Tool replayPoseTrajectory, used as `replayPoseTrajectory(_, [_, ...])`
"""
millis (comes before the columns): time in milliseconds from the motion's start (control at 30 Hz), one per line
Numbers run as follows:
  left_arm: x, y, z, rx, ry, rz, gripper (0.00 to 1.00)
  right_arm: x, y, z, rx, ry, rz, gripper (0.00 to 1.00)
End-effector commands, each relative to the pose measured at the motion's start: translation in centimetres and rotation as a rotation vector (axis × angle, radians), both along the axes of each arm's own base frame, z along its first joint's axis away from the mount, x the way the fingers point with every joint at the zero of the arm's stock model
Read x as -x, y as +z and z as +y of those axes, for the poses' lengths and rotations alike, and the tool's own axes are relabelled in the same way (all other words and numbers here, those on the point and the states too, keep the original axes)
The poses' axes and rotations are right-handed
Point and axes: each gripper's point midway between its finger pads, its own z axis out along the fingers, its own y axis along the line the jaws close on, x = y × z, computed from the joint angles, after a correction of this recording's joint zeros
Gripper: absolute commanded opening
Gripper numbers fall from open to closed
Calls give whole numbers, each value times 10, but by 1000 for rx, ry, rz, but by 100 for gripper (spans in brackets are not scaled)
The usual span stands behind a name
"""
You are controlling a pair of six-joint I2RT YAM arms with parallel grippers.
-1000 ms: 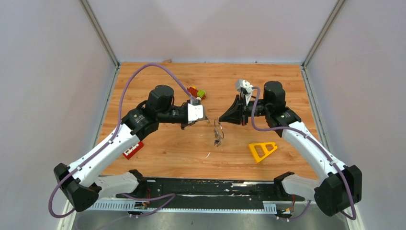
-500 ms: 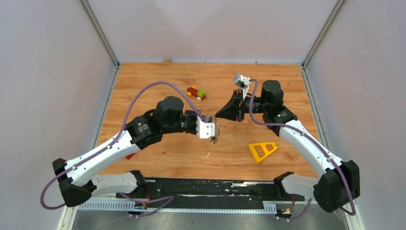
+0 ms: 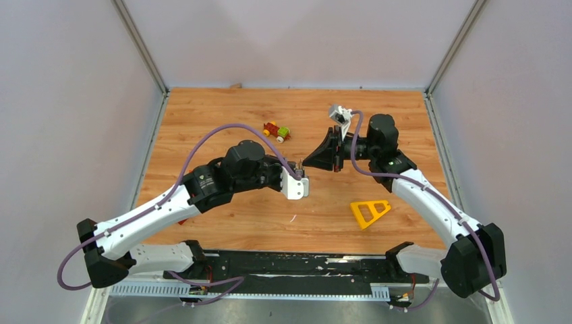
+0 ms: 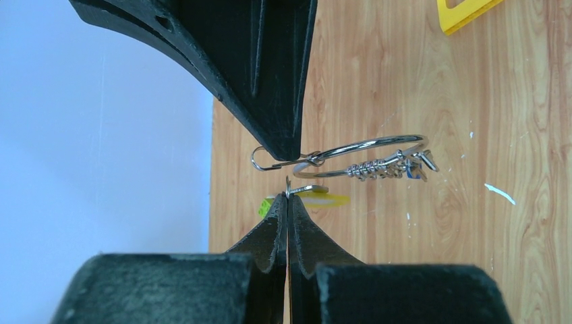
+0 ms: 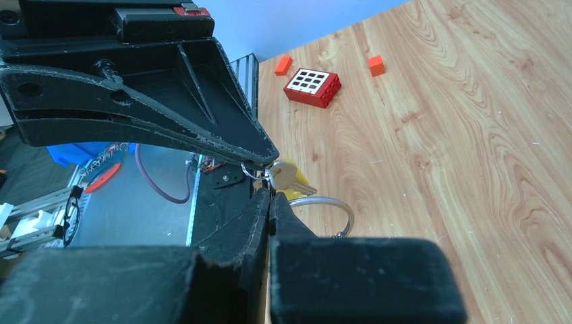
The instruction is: Put the keys on the keyring
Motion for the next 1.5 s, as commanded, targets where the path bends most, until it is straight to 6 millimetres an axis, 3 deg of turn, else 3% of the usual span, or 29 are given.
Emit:
replayPoseTrajectory(0, [-4,11,-4,32,6,-52,0,4,11,2,-34,33,-33,0])
replayPoseTrajectory(1467, [-1,20,-14,69,-14,-14,0,7,10,5,-41,46,-37,0])
